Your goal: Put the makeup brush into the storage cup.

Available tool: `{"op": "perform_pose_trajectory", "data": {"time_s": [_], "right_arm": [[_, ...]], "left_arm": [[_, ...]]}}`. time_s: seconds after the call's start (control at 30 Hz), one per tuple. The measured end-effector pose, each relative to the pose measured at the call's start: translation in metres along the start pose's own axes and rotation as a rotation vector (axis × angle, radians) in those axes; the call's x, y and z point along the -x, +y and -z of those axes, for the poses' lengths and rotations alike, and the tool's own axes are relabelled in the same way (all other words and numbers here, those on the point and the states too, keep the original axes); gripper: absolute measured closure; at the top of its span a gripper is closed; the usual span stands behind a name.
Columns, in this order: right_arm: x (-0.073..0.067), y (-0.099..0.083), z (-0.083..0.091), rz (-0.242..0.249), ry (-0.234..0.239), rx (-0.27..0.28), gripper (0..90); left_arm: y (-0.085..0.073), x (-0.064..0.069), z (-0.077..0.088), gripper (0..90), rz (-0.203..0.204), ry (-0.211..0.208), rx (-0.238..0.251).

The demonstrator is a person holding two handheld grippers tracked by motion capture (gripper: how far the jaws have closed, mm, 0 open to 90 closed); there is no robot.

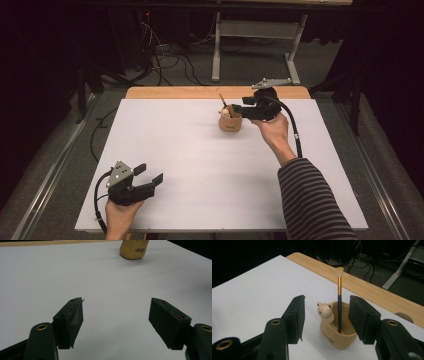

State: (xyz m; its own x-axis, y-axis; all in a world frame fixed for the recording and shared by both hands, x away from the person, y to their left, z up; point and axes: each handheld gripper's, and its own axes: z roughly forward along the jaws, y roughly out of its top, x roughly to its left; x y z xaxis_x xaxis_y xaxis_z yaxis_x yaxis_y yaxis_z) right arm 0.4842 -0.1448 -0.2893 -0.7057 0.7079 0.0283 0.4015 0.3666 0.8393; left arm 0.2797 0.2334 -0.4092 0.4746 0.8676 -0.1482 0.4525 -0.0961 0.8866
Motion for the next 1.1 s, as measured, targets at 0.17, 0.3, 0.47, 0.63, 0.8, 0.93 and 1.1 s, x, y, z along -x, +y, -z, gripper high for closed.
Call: {"op": "perform_pose_trajectory", "data": {"time_s": [0.17,0.3,0.47,0.63,0.8,0.93,1.1], "right_arm": [[0.001,-0.001,0.004,-0.003,-0.001,0.006,49.8],[0.002,-0.004,0.009,-0.007,0.003,0.007,49.7],[0.003,-0.006,0.013,-0.010,0.005,0.014,49.6],[0.005,-0.010,0.018,-0.017,0.006,0.021,49.6],[0.008,-0.013,0.024,-0.021,0.007,0.029,49.5],[0.009,-0.015,0.027,-0.027,0.006,0.029,49.6],[0.010,-0.018,0.030,-0.027,0.005,0.030,49.5]], "left_arm": [[0.000,0.000,0.000,28.3,-0.001,-0.001,0.000],[0.000,0.000,0.000,28.3,0.001,-0.001,0.000],[0.001,0.000,-0.002,28.3,-0.003,-0.002,-0.003],[0.000,0.000,-0.002,28.3,-0.002,-0.003,-0.003],[0.001,0.000,-0.003,28.3,-0.001,-0.004,-0.002],[0.001,0.000,-0.003,28.3,-0.002,-0.005,-0.003],[0.001,0.000,-0.003,28.3,0.001,-0.004,-0.001]]}}
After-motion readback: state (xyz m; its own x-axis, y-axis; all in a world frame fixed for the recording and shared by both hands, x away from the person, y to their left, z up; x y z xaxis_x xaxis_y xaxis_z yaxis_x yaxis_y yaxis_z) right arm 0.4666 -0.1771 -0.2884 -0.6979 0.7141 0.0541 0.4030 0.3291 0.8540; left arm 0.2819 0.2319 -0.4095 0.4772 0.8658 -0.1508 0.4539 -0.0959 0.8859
